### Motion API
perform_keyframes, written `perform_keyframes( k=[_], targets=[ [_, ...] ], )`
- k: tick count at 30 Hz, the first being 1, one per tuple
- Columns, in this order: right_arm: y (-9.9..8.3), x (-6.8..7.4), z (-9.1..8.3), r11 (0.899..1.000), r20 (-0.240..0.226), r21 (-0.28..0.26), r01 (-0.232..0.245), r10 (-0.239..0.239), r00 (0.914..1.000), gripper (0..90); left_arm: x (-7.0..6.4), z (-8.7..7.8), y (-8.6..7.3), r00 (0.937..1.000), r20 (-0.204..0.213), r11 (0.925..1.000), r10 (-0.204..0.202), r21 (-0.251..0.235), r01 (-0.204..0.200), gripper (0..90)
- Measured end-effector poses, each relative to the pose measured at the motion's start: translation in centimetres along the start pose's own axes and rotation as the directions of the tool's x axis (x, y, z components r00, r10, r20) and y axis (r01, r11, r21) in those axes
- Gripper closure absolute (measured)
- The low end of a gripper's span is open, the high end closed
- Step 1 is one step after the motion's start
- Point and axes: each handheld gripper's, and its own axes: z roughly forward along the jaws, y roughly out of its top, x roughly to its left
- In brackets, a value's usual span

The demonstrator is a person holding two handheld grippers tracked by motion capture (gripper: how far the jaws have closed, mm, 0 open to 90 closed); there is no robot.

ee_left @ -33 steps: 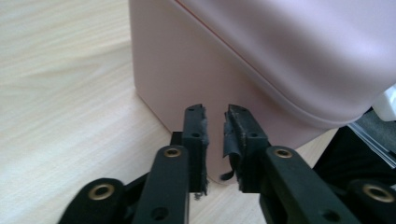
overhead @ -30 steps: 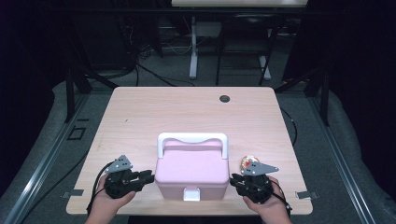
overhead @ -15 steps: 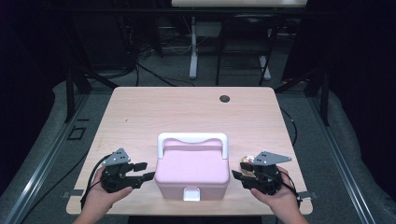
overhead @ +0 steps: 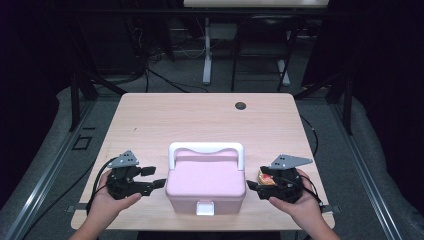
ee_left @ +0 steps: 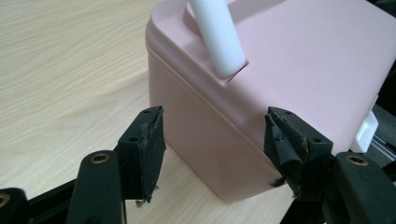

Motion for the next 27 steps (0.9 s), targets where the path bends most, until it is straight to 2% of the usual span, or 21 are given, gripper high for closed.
perform_keyframes(
  k=[3, 6, 8, 13, 17, 23, 25, 27],
  targets=[
    [0.3, 0.2, 0.3, 0.999, -0.013, 0.025, 0.019, -0.019, 0.9997, 21.8, -0.2, 0.0, 0.4, 1.0, -0.005, 0.9999, 0.008, -0.008, -0.008, 33.4],
    [0.7, 0.1, 0.4, 0.999, -0.002, 0.045, 0.014, -0.014, 0.9999, 14.8, 0.0, -0.1, 0.7, 0.9999, 0.016, 0.9998, -0.006, -0.019, 0.006, 29.9],
    [0.9, 0.0, 0.4, 0.998, -0.001, 0.055, 0.011, -0.011, 0.9999, 14.0, 0.0, -0.1, 0.9, 0.9995, 0.03, 0.9996, -0.013, -0.024, 0.013, 27.5],
    [1.6, -0.4, 0.3, 0.997, -0.024, 0.075, 0.024, -0.022, 0.9995, 10.7, 0.2, -0.3, 1.3, 0.9997, 0.024, 0.9997, -0.009, -0.022, 0.009, 27.1],
    [2.3, -0.7, -0.1, 0.997, -0.017, 0.06, 0.045, -0.044, 0.9989, 14.3, 0.3, -0.6, 1.9, 0.9999, 0.015, 0.9989, -0.003, -0.047, 0.004, 30.1],
    [3.6, -1.1, -0.5, 0.999, -0.057, 0.001, 0.054, -0.054, 0.9969, 25.5, 0.3, -0.5, 2.9, 0.9994, 0.033, 0.999, 0.011, -0.045, -0.009, 36.7],
    [3.8, -1.1, -0.4, 0.999, -0.09, 0.014, 0.049, -0.048, 0.9948, 31.3, 0.4, -0.3, 3.2, 0.9991, 0.042, 0.999, 0.008, -0.044, -0.006, 38.8],
    [4.1, -1.1, -0.1, 0.997, -0.11, 0.041, 0.061, -0.056, 0.9924, 32.1, 0.5, 0.0, 3.4, 0.9988, 0.048, 0.9992, 0.01, -0.04, -0.008, 40.9]
  ],
)
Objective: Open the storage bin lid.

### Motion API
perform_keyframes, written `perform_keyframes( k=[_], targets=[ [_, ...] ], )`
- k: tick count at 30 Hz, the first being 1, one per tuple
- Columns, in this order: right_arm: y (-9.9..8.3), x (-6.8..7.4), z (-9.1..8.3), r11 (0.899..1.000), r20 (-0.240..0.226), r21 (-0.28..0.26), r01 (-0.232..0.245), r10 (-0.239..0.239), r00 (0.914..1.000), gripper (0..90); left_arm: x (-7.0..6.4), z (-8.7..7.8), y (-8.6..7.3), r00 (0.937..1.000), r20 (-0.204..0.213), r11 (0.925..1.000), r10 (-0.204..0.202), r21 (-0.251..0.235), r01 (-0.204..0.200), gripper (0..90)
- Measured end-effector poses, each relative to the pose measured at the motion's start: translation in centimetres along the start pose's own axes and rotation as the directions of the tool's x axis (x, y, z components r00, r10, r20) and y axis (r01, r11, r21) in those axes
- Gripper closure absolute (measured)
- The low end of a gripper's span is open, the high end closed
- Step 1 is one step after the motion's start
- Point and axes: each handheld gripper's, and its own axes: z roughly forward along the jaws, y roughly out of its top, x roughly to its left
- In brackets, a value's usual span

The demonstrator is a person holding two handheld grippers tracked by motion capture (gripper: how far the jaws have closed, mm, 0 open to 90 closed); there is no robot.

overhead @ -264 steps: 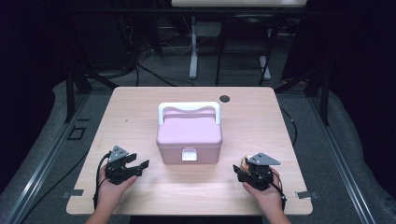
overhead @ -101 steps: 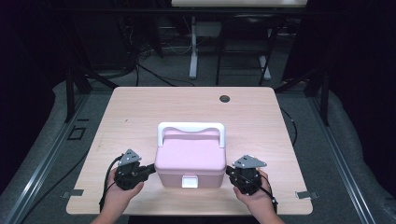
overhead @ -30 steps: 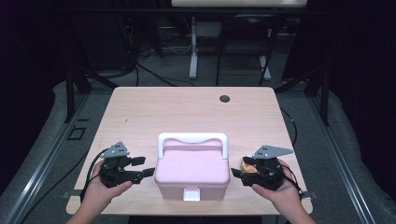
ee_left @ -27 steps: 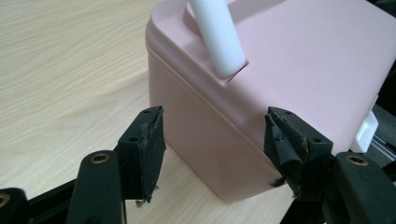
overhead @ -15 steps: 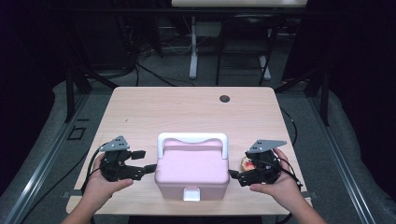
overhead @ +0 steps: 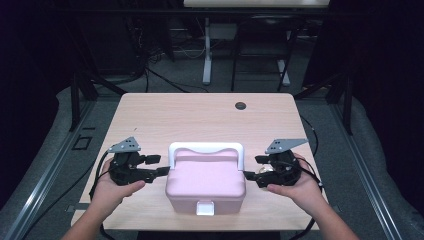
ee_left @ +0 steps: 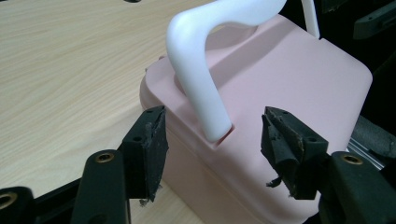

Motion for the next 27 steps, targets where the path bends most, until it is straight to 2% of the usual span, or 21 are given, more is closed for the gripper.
perform_keyframes(
  k=[4, 7, 11, 21, 24, 27],
  targets=[
    [0.4, 0.1, 0.5, 1.0, -0.009, 0.02, 0.012, -0.012, 0.9999, 35.7, 0.0, 0.6, 0.5, 0.9999, -0.007, 0.9999, 0.008, 0.006, -0.008, 42.3],
    [0.7, 0.0, 1.0, 1.0, -0.021, 0.03, 0.0, 0.001, 0.9998, 35.7, 0.1, 1.0, 0.8, 0.9999, -0.012, 0.9999, 0.007, 0.009, -0.007, 42.7],
    [1.0, -0.2, 1.5, 0.999, -0.015, 0.032, -0.016, 0.017, 0.9998, 36.9, 0.4, 1.4, 1.1, 0.9999, -0.016, 0.9997, 0.001, 0.023, -0.001, 44.1],
    [1.1, -0.8, 2.5, 0.999, -0.044, 0.023, -0.037, 0.038, 0.9983, 45.5, 0.6, 2.4, 1.0, 0.9999, 0.006, 0.9991, -0.008, 0.041, 0.008, 51.5],
    [1.2, -0.9, 2.7, 0.999, -0.063, 0.017, -0.032, 0.033, 0.9975, 52.4, 0.5, 2.7, 1.0, 0.9997, 0.021, 0.9988, -0.009, 0.049, 0.008, 53.3],
    [1.3, -0.9, 2.8, 0.999, -0.063, 0.016, -0.031, 0.032, 0.9975, 55.3, 0.4, 2.8, 1.0, 0.9995, 0.029, 0.9989, -0.01, 0.046, 0.009, 55.9]
  ],
)
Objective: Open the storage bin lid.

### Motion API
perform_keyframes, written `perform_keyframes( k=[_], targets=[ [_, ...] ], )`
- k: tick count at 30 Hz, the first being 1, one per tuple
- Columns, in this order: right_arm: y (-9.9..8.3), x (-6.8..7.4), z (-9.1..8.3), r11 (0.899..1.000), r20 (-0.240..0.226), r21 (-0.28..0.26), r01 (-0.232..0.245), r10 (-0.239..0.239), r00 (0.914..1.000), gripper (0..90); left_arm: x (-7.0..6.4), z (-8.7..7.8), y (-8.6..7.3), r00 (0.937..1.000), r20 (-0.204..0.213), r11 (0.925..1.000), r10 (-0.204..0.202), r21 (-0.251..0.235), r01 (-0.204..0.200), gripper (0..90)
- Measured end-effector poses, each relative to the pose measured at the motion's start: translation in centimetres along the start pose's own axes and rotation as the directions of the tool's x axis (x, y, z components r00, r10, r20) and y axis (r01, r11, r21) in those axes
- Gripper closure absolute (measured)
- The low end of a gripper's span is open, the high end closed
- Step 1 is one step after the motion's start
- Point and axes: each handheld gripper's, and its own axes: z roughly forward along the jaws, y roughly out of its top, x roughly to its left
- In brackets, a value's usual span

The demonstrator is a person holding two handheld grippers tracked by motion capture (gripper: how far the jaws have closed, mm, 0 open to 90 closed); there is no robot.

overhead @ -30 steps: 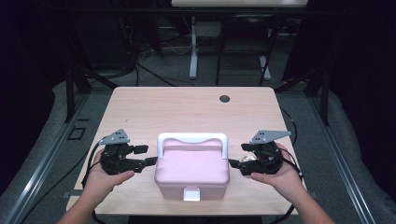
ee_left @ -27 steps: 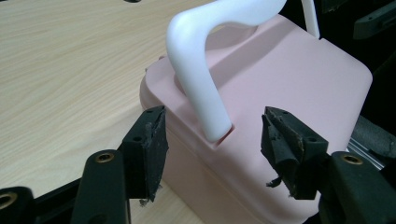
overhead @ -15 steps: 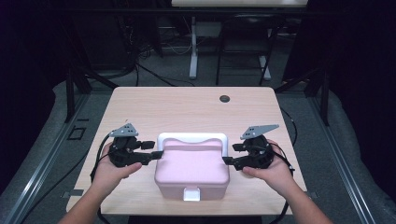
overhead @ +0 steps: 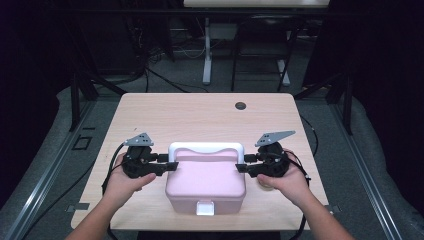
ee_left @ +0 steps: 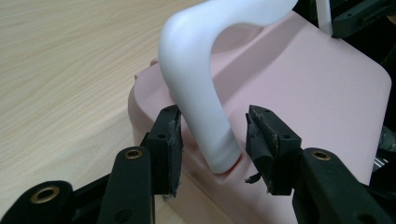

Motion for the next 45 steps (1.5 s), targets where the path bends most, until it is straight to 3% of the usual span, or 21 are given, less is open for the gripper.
perform_keyframes(
  k=[12, 26, 33, 39, 45],
  targets=[
    [0.1, 0.3, 0.1, 1.0, 0.013, 0.007, 0.0, 0.0, 0.9999, 59.6, -0.2, -0.2, 0.0, 0.9997, -0.023, 1.0, 0.008, 0.0, -0.008, 62.3],
    [0.3, 0.9, 0.0, 0.999, 0.031, 0.009, 0.053, -0.054, 0.9981, 63.6, -0.9, -0.6, 0.1, 0.9973, -0.053, 0.9986, 0.052, -0.009, -0.052, 66.6],
    [0.4, 1.6, -0.6, 0.993, 0.054, -0.035, 0.114, -0.112, 0.9922, 68.0, -1.5, -1.0, 0.2, 0.9934, -0.07, 0.9956, 0.09, -0.017, -0.092, 70.6],
    [0.5, 1.9, -1.0, 0.992, 0.031, -0.053, 0.116, -0.114, 0.993, 69.9, -1.9, -1.4, 0.1, 0.9938, -0.057, 0.9953, 0.096, -0.009, -0.096, 72.4],
    [0.3, 2.5, -1.2, 0.99, 0.041, -0.052, 0.132, -0.13, 0.9907, 69.7, -2.0, -1.5, 0.0, 0.9933, -0.055, 0.9946, 0.102, -0.01, -0.103, 71.7]
  ],
)
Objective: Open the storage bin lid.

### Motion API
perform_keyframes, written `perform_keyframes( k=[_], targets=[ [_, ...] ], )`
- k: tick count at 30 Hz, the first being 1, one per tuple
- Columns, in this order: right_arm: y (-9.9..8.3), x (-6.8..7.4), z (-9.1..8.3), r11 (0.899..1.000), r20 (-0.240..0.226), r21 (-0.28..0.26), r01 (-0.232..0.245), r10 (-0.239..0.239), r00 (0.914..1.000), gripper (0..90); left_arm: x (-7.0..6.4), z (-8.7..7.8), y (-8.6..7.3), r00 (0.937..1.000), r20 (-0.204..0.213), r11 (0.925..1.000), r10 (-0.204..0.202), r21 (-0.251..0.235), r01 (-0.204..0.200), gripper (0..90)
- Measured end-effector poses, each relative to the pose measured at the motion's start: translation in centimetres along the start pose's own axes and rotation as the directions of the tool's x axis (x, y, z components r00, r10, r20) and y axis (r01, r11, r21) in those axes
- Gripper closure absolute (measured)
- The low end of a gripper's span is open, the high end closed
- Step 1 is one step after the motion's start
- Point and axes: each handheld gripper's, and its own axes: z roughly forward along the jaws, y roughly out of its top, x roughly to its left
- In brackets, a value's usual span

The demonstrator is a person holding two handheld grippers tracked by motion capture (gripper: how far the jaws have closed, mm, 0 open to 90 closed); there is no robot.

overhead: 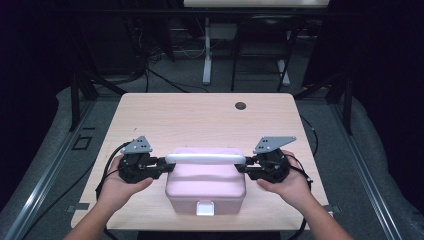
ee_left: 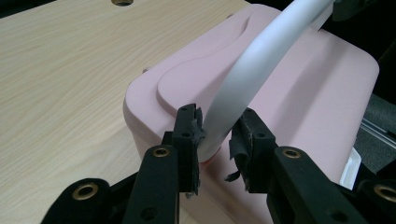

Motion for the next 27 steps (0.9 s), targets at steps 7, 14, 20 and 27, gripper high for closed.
perform_keyframes(
  k=[7, 14, 20, 27],
  targets=[
    [-0.1, -0.1, 0.1, 1.0, 0.01, -0.007, -0.001, 0.001, 1.0, 71.5, -0.2, 0.1, 0.1, 0.9995, -0.02, 0.9996, 0.023, -0.017, -0.024, 71.7],
    [0.0, -0.9, 0.4, 0.999, -0.021, -0.011, -0.053, 0.053, 0.9984, 73.3, 0.4, 0.4, 0.3, 1.0, -0.007, 0.9997, 0.002, -0.024, -0.002, 73.2],
    [0.1, -1.4, 0.6, 0.996, -0.041, -0.01, -0.083, 0.083, 0.9958, 73.3, 0.8, 0.5, 0.4, 0.9998, 0.014, 0.9996, -0.016, -0.023, 0.016, 73.7],
    [0.3, -1.5, 0.7, 0.996, -0.038, 0.002, -0.092, 0.092, 0.995, 73.6, 1.0, 0.5, 0.5, 0.9993, 0.025, 0.9995, -0.028, -0.016, 0.028, 74.1]
  ],
)
